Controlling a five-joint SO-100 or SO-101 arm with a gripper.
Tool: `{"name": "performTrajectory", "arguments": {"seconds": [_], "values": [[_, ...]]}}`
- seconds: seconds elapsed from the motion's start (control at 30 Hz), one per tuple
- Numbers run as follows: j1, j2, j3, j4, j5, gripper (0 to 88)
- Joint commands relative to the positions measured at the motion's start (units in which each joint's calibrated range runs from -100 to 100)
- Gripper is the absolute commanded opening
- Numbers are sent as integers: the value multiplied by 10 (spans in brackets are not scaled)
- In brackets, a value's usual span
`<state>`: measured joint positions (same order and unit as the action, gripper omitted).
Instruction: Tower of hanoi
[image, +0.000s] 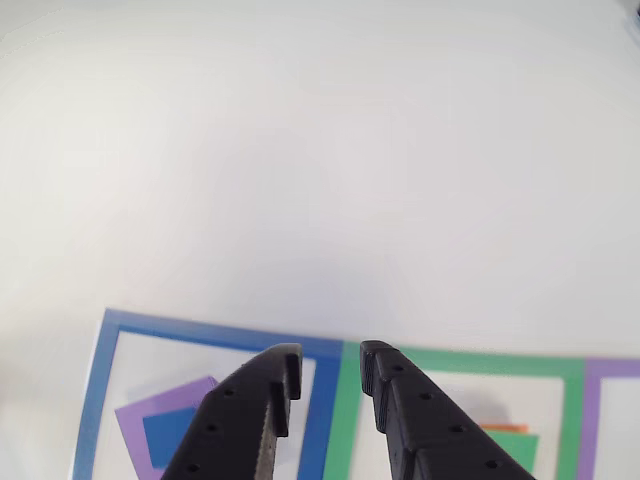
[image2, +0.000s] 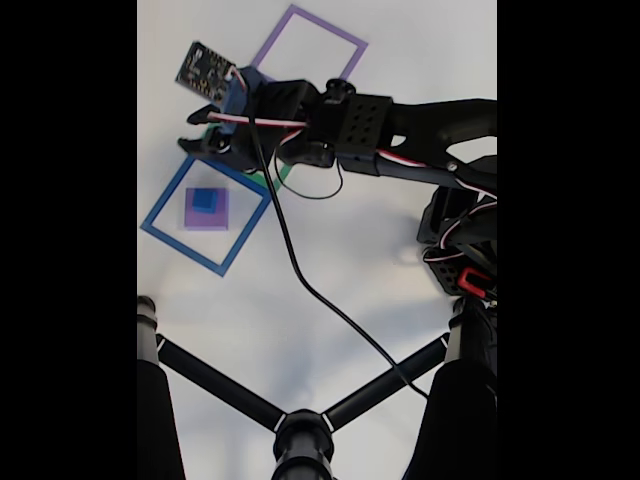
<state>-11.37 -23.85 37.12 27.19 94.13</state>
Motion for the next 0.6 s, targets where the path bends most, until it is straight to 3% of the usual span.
{"name": "performTrajectory", "arguments": {"seconds": [0.0, 0.1, 0.23, 0.5, 0.57], "values": [[42, -82, -132, 243, -59, 1], [77, -116, -224, 417, -94, 1], [134, -170, -283, 568, -90, 2], [211, -241, -338, 693, -118, 17], [224, -254, -324, 699, -101, 32]]}}
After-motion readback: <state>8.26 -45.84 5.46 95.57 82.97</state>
